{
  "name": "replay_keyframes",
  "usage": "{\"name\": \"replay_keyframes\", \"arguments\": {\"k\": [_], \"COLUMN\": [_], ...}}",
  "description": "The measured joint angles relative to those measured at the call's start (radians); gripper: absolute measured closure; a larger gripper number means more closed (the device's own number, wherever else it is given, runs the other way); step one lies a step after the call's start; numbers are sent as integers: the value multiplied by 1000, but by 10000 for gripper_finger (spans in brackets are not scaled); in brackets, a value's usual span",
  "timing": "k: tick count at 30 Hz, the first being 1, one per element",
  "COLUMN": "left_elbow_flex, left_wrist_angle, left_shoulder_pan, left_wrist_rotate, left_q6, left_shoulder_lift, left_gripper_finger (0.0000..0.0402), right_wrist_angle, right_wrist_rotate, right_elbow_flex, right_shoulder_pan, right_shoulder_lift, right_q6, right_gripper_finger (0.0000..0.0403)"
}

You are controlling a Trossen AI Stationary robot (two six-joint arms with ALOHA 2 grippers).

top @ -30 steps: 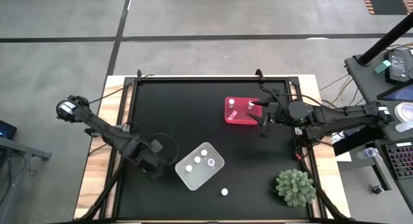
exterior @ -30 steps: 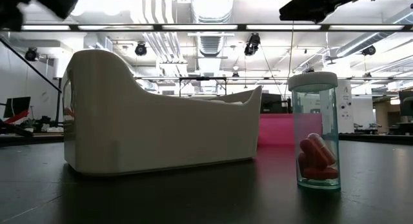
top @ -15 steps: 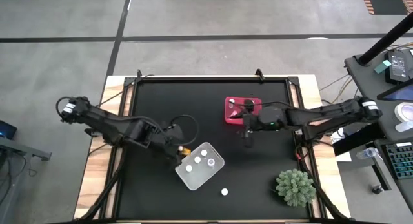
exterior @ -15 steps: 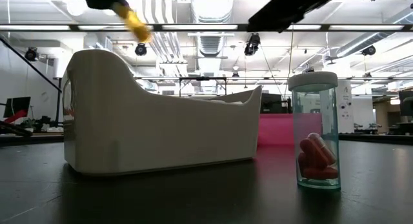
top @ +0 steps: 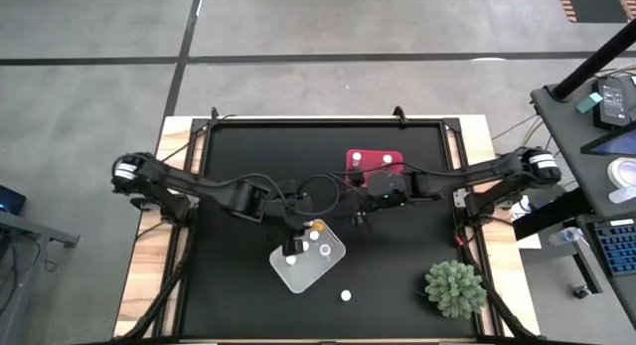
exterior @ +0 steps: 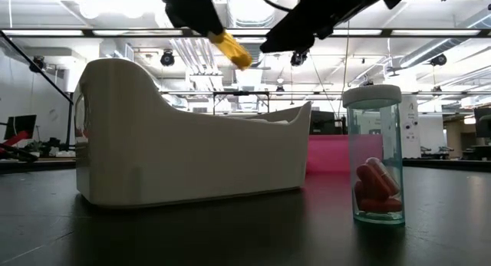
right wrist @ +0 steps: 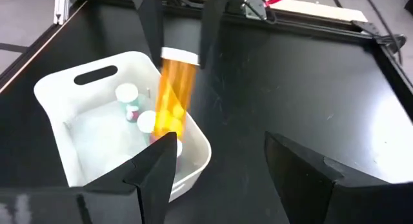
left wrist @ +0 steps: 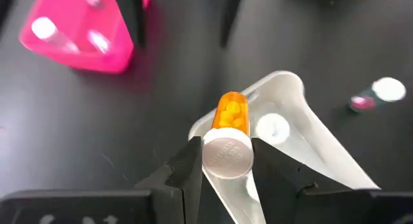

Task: Pick and place medicine bottles into bin by pill shape (circle, oval)
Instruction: Put the yellow tablet bottle into the red bin

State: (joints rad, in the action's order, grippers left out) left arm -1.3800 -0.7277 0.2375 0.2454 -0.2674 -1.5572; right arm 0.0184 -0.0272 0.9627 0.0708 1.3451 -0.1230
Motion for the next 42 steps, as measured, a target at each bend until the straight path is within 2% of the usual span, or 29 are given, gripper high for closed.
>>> {"name": "replay_keyframes", "arguments": {"k": [4, 8, 14, 26, 36, 42], "left_elbow_flex": [0, -1, -2, -3, -3, -3], "left_wrist_angle": [49, 64, 72, 148, 144, 145], "left_shoulder_pan": [-1, -1, 0, -1, -6, -18], "left_wrist_rotate": [59, 75, 132, 139, 147, 131], "left_q6": [54, 89, 96, 152, 172, 199], "left_shoulder_lift": [-2, -2, -2, -1, -1, 0], "left_gripper_finger": [301, 301, 301, 301, 297, 254], "right_wrist_angle": [-2, 6, 5, -2, -1, 6], "right_wrist_rotate": [-9, -13, -34, -34, -34, -28], "right_elbow_flex": [25, 42, 50, 50, 50, 50], "right_shoulder_pan": [-2, -2, -2, -21, -25, -26], "right_shoulder_lift": [38, 69, 79, 77, 77, 77], "right_q6": [8, 16, 26, 50, 43, 31], "right_gripper_finger": [179, 179, 179, 183, 255, 300]}}
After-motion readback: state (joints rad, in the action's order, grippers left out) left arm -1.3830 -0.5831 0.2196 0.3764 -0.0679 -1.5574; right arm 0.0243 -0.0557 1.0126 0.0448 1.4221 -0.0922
